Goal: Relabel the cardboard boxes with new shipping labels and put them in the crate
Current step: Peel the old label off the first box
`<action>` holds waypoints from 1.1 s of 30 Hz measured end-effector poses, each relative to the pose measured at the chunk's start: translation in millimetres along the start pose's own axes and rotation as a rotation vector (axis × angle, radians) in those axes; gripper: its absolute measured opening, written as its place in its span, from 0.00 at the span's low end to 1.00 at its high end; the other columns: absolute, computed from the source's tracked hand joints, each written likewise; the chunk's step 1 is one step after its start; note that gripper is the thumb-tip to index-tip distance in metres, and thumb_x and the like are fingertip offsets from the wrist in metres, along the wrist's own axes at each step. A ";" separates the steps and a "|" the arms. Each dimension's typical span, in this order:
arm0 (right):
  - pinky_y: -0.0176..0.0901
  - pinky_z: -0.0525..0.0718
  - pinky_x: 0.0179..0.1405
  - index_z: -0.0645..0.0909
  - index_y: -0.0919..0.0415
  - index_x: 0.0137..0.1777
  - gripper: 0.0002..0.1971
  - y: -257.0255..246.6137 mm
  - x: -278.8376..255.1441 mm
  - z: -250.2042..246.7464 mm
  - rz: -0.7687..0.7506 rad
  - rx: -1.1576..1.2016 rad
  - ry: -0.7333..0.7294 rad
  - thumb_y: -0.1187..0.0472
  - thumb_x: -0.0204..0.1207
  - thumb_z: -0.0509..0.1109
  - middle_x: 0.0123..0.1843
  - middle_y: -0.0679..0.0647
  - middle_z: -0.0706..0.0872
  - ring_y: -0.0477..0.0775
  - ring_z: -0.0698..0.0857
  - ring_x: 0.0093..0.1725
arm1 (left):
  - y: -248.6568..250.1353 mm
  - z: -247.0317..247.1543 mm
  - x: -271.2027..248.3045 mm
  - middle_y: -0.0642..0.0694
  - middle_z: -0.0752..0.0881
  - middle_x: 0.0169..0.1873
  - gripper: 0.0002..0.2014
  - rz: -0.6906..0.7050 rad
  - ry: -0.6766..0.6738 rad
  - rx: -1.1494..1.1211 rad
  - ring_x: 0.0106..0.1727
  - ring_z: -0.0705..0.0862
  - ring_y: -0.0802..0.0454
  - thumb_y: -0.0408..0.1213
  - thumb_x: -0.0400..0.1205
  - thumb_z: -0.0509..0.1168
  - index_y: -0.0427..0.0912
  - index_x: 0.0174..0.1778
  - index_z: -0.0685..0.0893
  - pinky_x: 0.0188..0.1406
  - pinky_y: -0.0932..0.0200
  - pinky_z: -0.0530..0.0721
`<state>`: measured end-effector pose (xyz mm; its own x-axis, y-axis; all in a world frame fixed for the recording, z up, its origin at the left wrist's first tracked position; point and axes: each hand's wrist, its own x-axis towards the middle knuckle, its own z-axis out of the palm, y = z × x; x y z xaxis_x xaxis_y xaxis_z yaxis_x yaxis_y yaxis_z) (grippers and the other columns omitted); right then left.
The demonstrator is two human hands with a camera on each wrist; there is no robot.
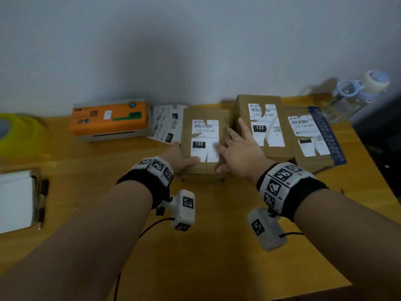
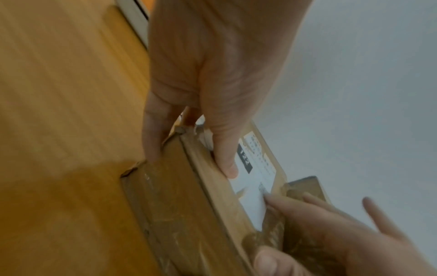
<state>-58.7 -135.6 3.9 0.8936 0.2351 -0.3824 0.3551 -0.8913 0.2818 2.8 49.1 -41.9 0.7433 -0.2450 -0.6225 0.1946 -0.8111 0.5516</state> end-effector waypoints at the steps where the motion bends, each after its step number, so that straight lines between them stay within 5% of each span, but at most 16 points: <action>1: 0.64 0.25 0.74 0.63 0.56 0.80 0.37 -3.0 -0.8 -0.9 -0.026 0.051 0.008 0.33 0.77 0.54 0.80 0.59 0.68 0.61 0.53 0.84 | -3.6 -0.7 -10.6 0.39 0.78 0.66 0.40 0.022 0.004 -0.015 0.61 0.81 0.40 0.53 0.72 0.73 0.38 0.73 0.65 0.55 0.41 0.85; 4: 0.54 0.52 0.81 0.66 0.58 0.78 0.30 -13.1 -5.8 -0.1 -0.088 0.249 -0.015 0.44 0.79 0.62 0.78 0.59 0.69 0.59 0.65 0.79 | -15.1 1.1 -34.6 0.40 0.77 0.68 0.34 0.076 -0.003 -0.020 0.64 0.80 0.41 0.45 0.79 0.69 0.41 0.77 0.62 0.59 0.42 0.83; 7: 0.51 0.78 0.65 0.70 0.59 0.74 0.26 -22.7 -13.6 4.6 -0.062 0.431 -0.027 0.51 0.79 0.67 0.72 0.61 0.73 0.61 0.75 0.69 | -24.2 6.0 -55.8 0.45 0.76 0.63 0.31 0.093 -0.023 -0.088 0.62 0.80 0.38 0.42 0.82 0.64 0.50 0.79 0.57 0.53 0.38 0.86; 16: 0.45 0.75 0.47 0.82 0.57 0.61 0.18 -46.2 -48.1 19.6 -0.049 0.485 0.031 0.47 0.77 0.68 0.55 0.53 0.76 0.55 0.77 0.58 | -42.9 20.8 -73.2 0.41 0.75 0.70 0.30 0.180 0.003 -0.144 0.63 0.81 0.41 0.34 0.83 0.63 0.48 0.81 0.60 0.58 0.42 0.85; 23: 0.44 0.73 0.53 0.82 0.57 0.62 0.13 -63.4 -54.0 32.9 -0.086 0.640 0.178 0.55 0.80 0.65 0.59 0.54 0.79 0.55 0.76 0.61 | -43.9 33.1 -79.4 0.40 0.74 0.68 0.30 0.173 0.254 -0.036 0.65 0.77 0.44 0.42 0.80 0.68 0.40 0.76 0.67 0.63 0.55 0.77; 26: 0.42 0.69 0.45 0.85 0.62 0.53 0.11 -65.7 -49.3 31.8 -0.121 0.570 0.229 0.57 0.81 0.64 0.53 0.58 0.81 0.58 0.79 0.55 | -40.6 44.2 -84.4 0.38 0.61 0.75 0.42 0.199 0.182 0.079 0.74 0.67 0.40 0.51 0.75 0.72 0.48 0.81 0.57 0.72 0.49 0.68; 30: 0.46 0.78 0.37 0.82 0.63 0.36 0.05 -70.1 -48.8 36.1 -0.171 0.512 0.297 0.66 0.68 0.76 0.38 0.59 0.82 0.62 0.82 0.38 | -36.5 46.7 -79.0 0.39 0.53 0.79 0.49 0.160 0.041 0.166 0.78 0.60 0.40 0.57 0.72 0.71 0.59 0.82 0.46 0.76 0.43 0.65; 33: 0.50 0.77 0.47 0.80 0.63 0.42 0.01 -71.0 -42.3 37.8 -0.172 0.494 0.274 0.67 0.72 0.67 0.44 0.61 0.81 0.63 0.80 0.45 | -32.2 39.0 -73.7 0.39 0.55 0.78 0.49 0.168 0.010 0.195 0.77 0.62 0.40 0.54 0.73 0.71 0.59 0.82 0.45 0.74 0.47 0.65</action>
<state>-132.1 -96.9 -33.2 0.8960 0.4256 -0.1267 0.3902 -0.8908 -0.2327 -83.1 72.6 -35.5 0.7610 -0.3804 -0.5255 -0.0582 -0.8468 0.5287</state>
